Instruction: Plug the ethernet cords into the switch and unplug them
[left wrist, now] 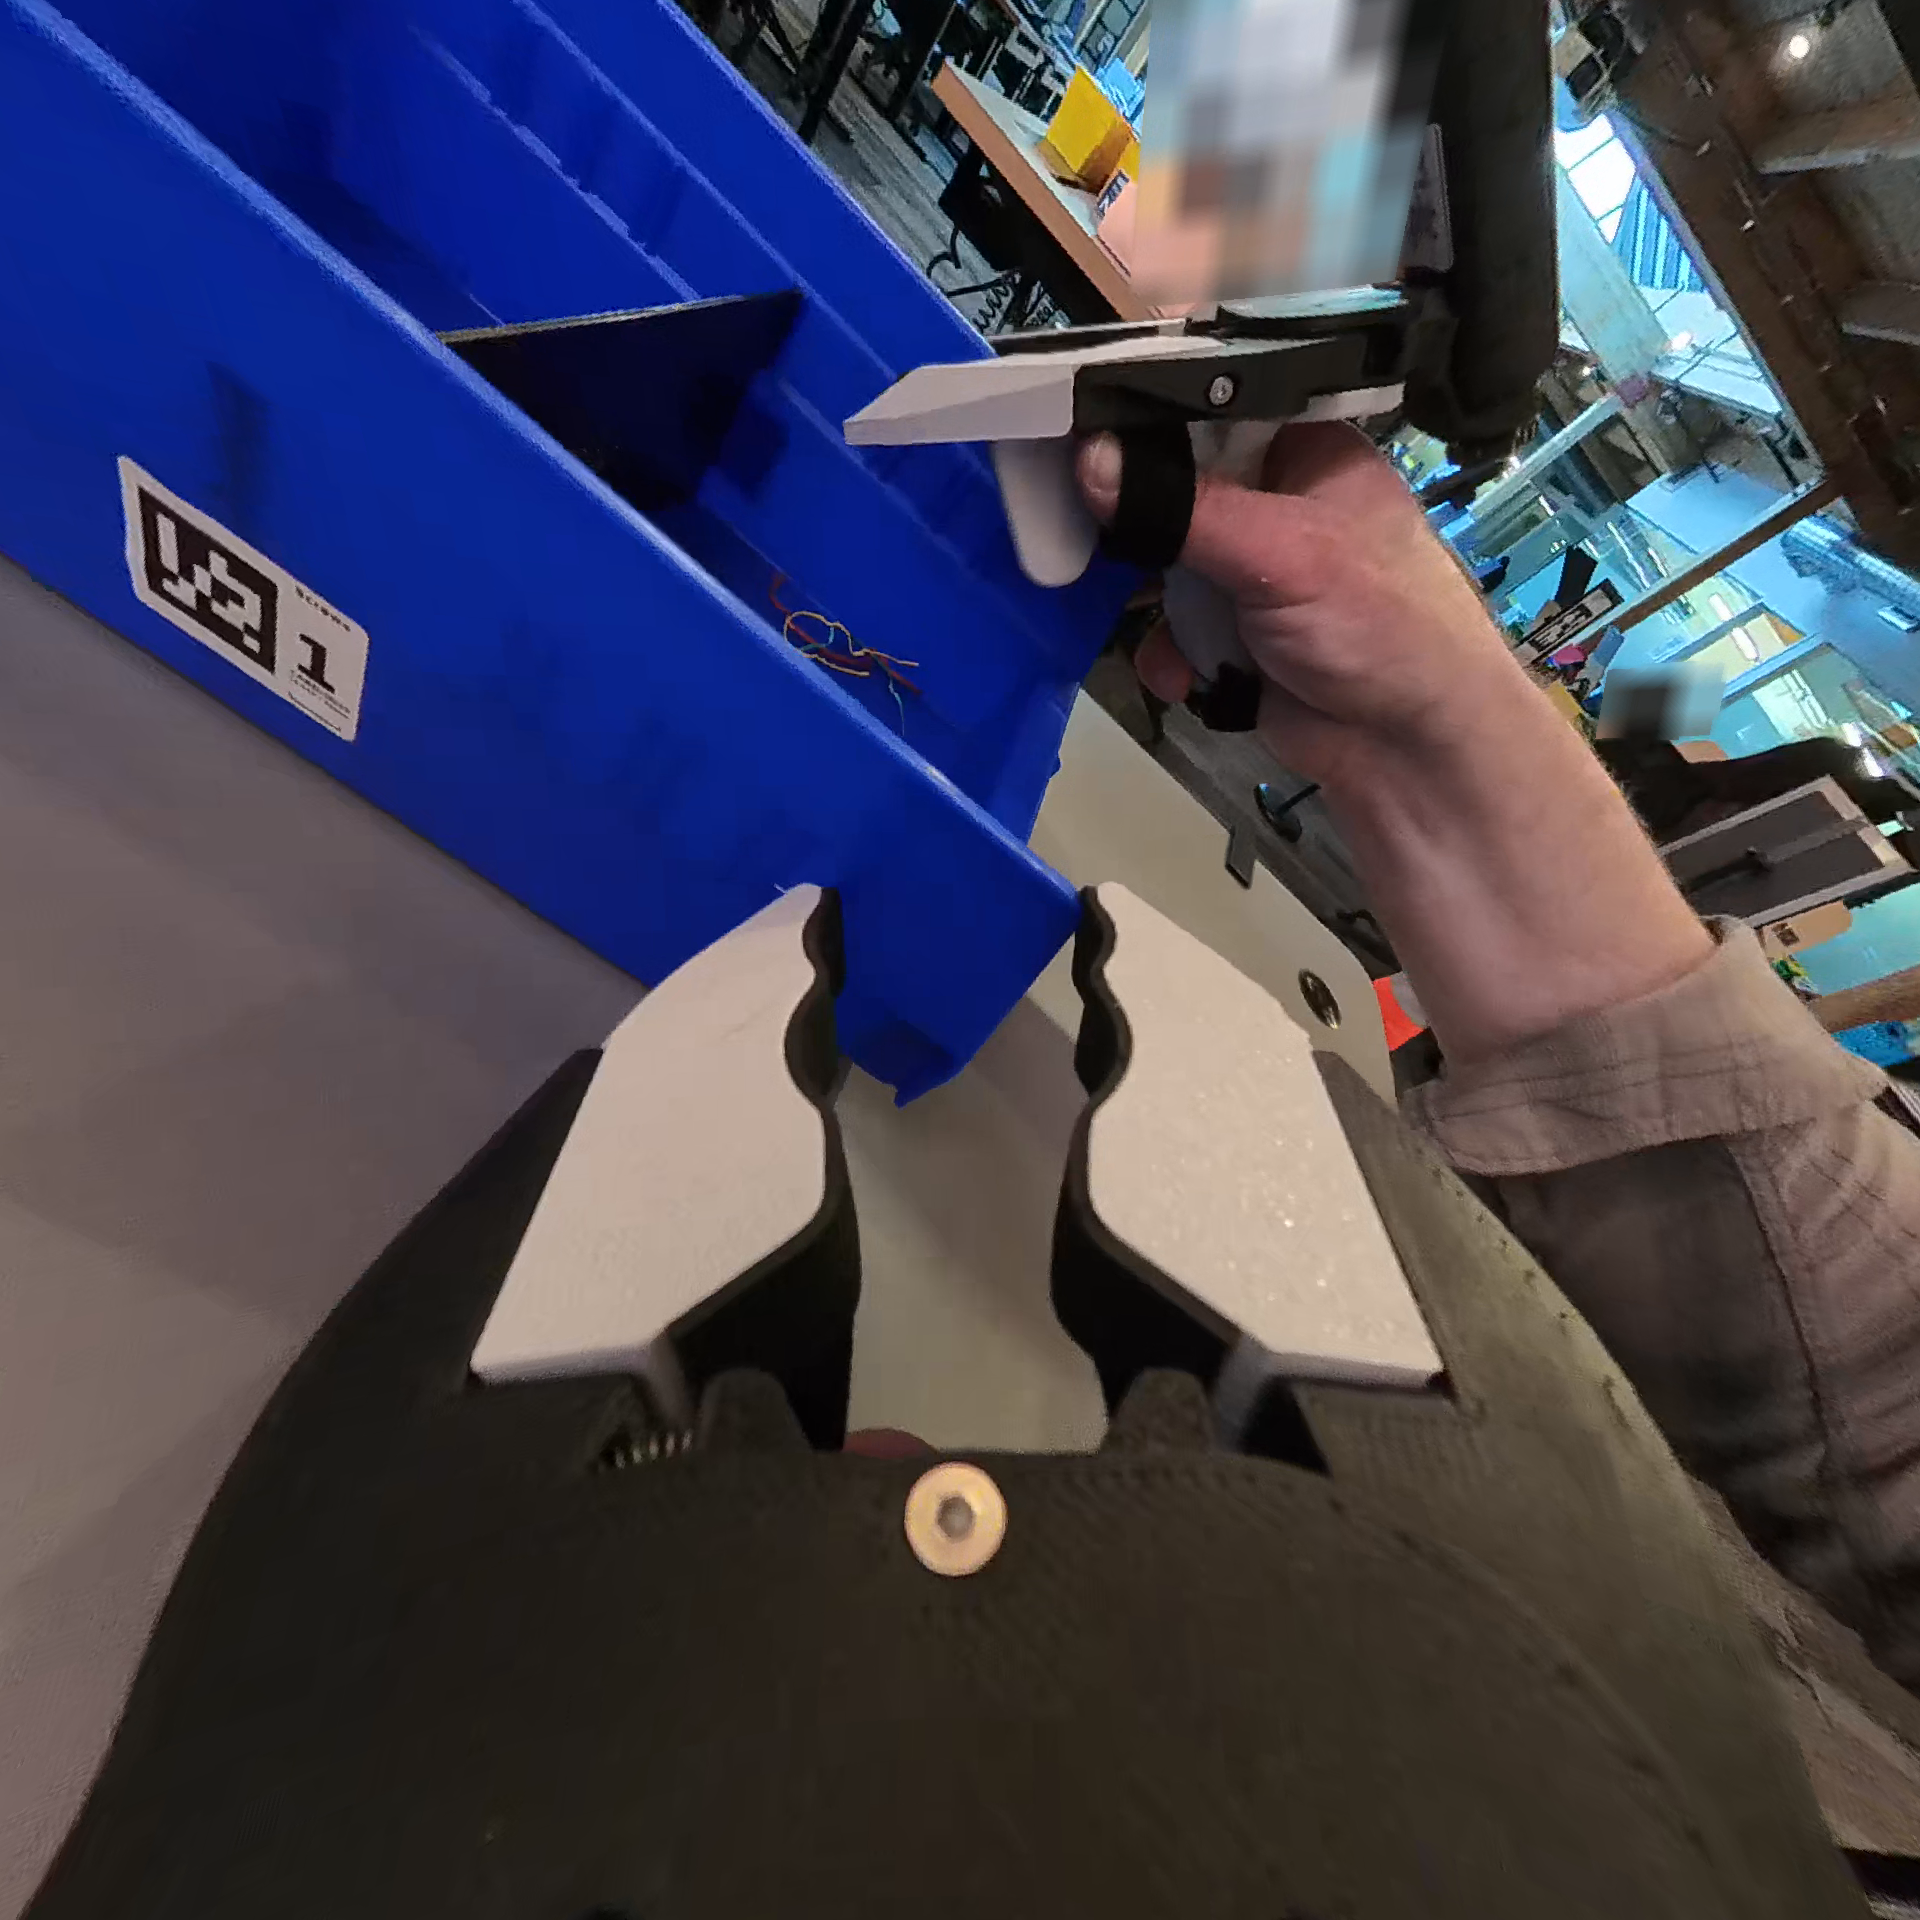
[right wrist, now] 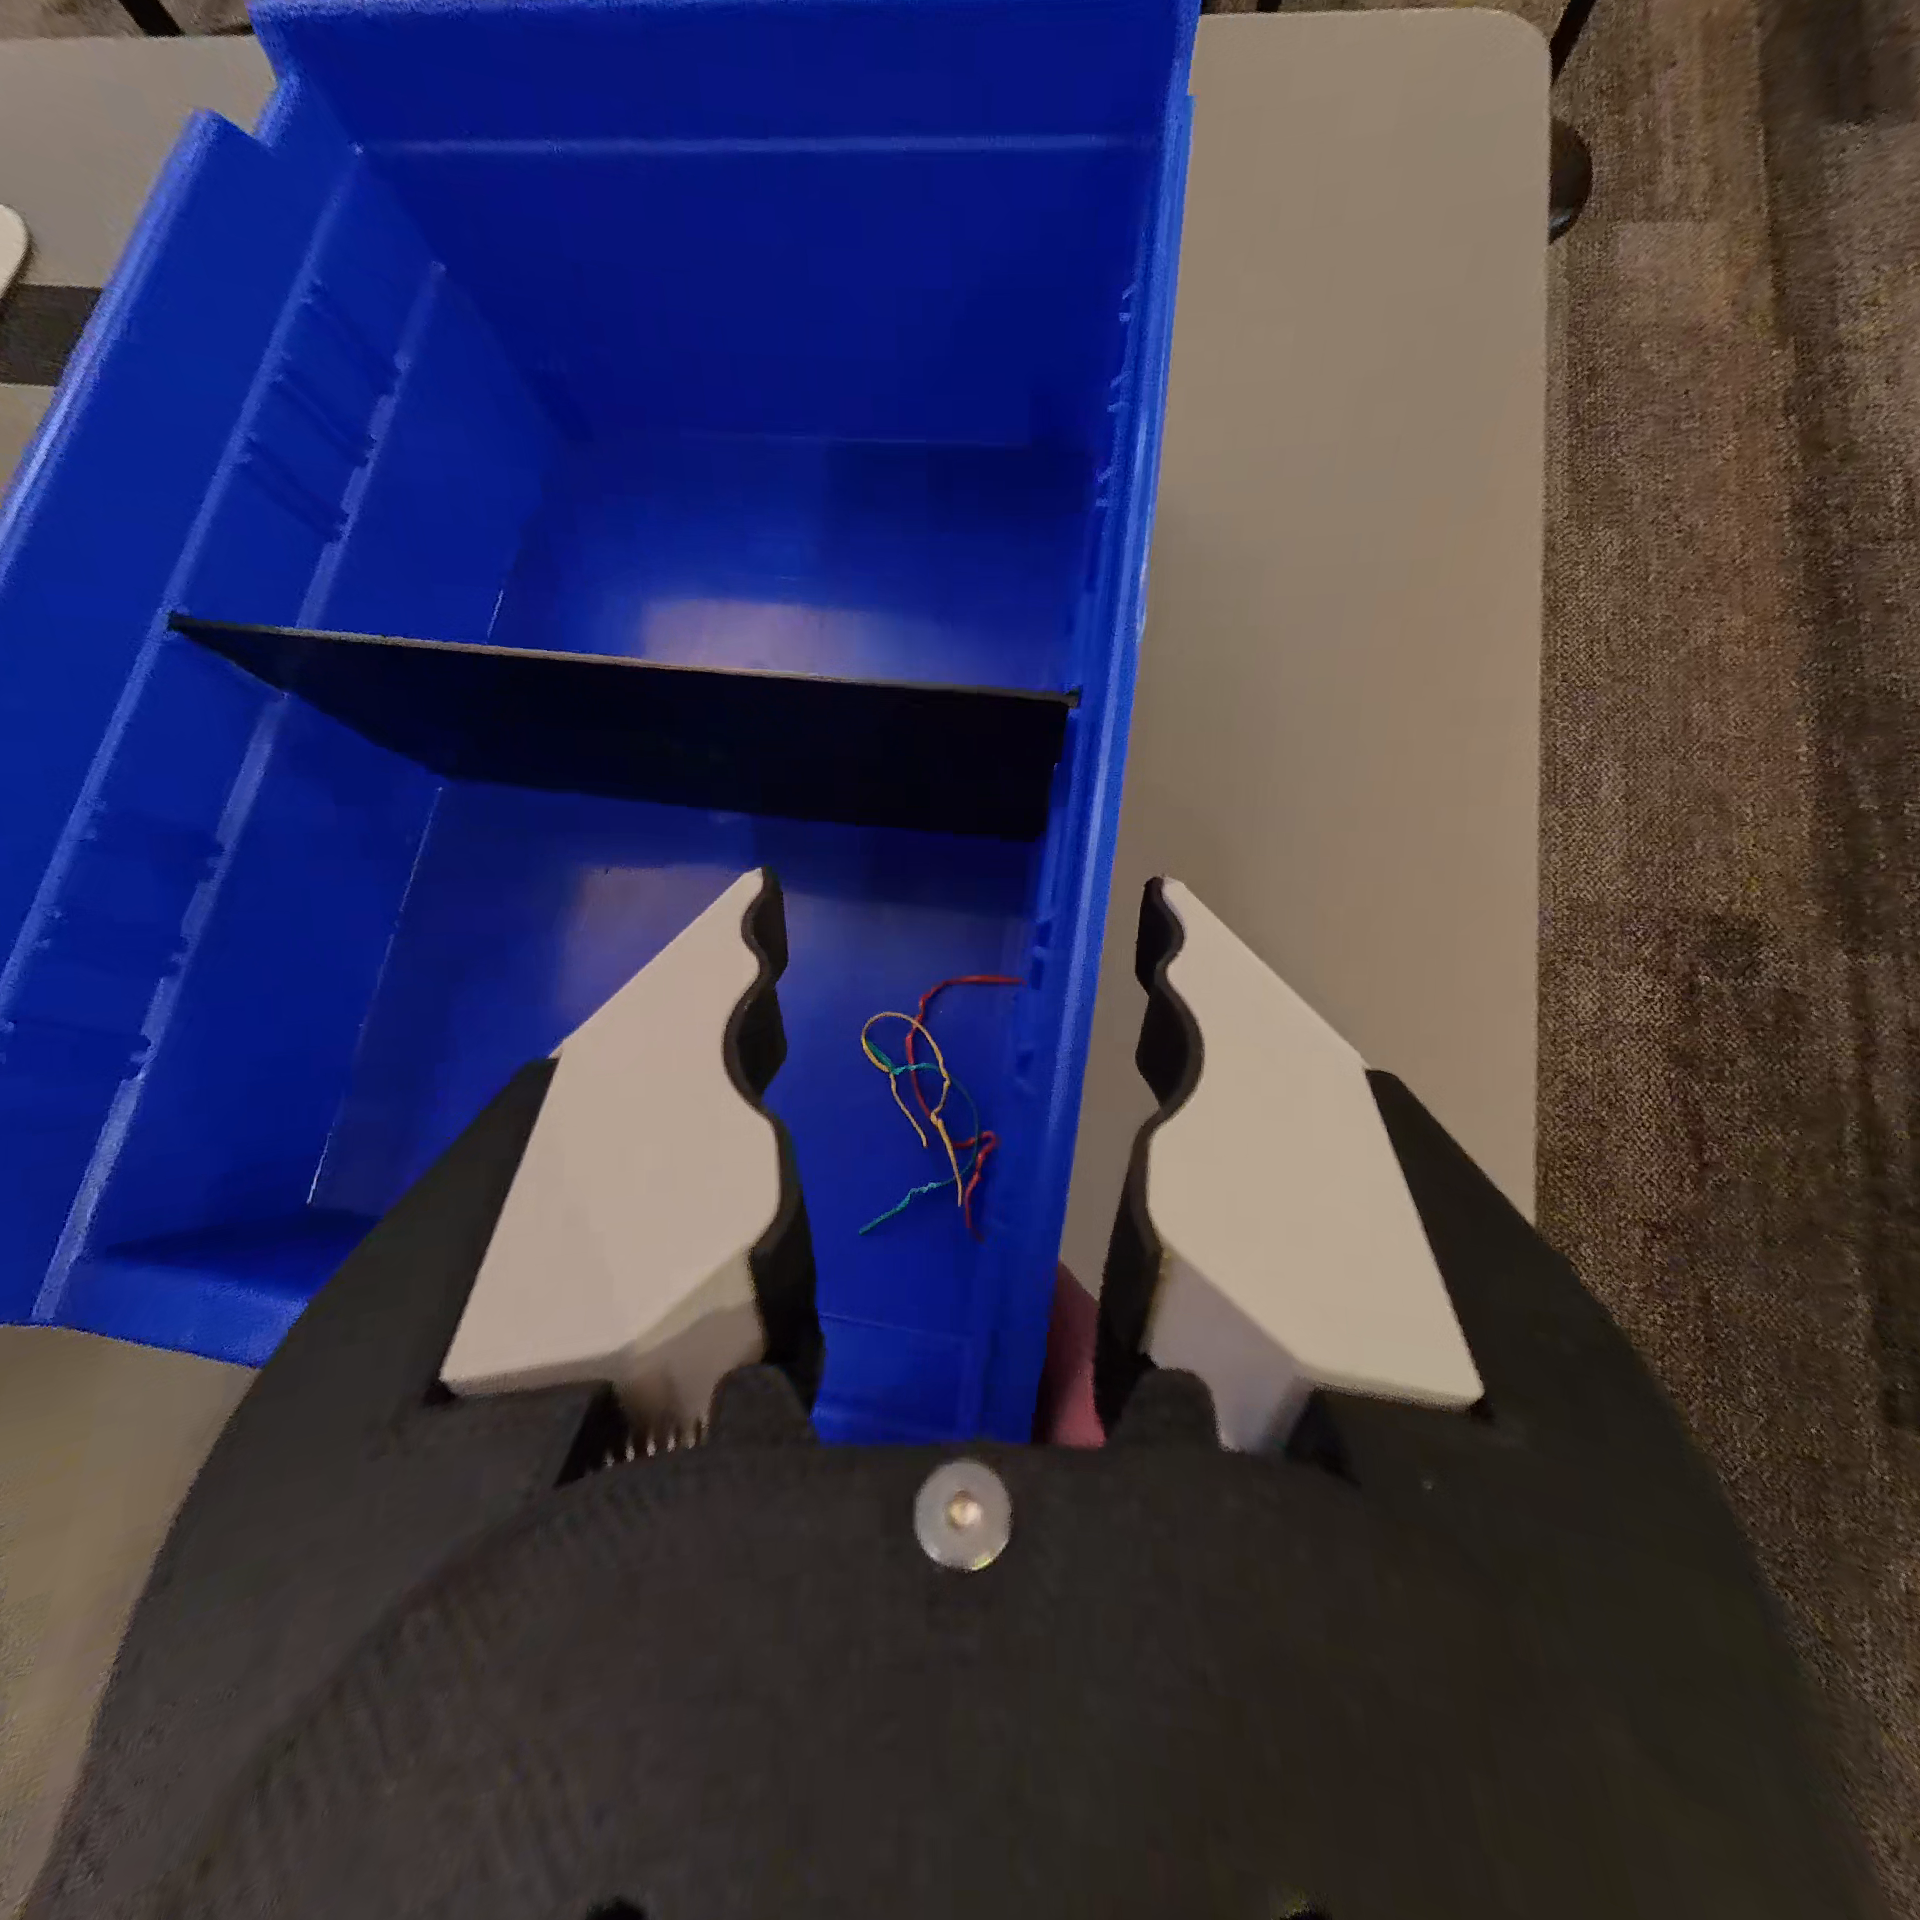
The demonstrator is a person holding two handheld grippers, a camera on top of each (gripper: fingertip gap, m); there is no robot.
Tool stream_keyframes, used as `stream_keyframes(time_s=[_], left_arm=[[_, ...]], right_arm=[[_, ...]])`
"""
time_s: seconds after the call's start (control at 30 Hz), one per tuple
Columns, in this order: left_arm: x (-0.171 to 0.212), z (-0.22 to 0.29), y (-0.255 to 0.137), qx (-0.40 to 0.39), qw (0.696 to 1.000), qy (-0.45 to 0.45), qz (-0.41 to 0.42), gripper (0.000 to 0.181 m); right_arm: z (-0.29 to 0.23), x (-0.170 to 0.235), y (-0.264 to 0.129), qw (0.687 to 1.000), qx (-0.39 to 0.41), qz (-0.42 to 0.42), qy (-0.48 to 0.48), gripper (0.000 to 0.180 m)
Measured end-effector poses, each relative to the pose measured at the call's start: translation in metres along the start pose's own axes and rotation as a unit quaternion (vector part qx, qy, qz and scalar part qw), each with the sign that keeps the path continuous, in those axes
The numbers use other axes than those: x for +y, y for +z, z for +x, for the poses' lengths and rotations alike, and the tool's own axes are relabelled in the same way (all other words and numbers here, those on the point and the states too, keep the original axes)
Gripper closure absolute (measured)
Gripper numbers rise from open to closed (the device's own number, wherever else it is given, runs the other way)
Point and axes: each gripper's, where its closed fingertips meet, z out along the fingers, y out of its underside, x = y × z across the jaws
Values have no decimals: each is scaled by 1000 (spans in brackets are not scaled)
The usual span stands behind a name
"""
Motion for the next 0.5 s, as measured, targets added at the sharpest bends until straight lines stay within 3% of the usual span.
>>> stream_keyframes(time_s=[0.17,0.27,0.4,0.5], left_arm=[[-9,-6,12,0,1000,6,4,139],[-8,-5,8,17,1000,5,-1,134],[-20,4,-29,22,999,37,17,141],[-42,13,-74,20,996,70,44,138]], right_arm=[[13,0,6,1000,15,-10,1,111],[27,-6,-3,998,58,18,17,85],[28,-49,-64,977,164,129,-49,70],[-25,-92,-102,961,154,204,-109,76]])
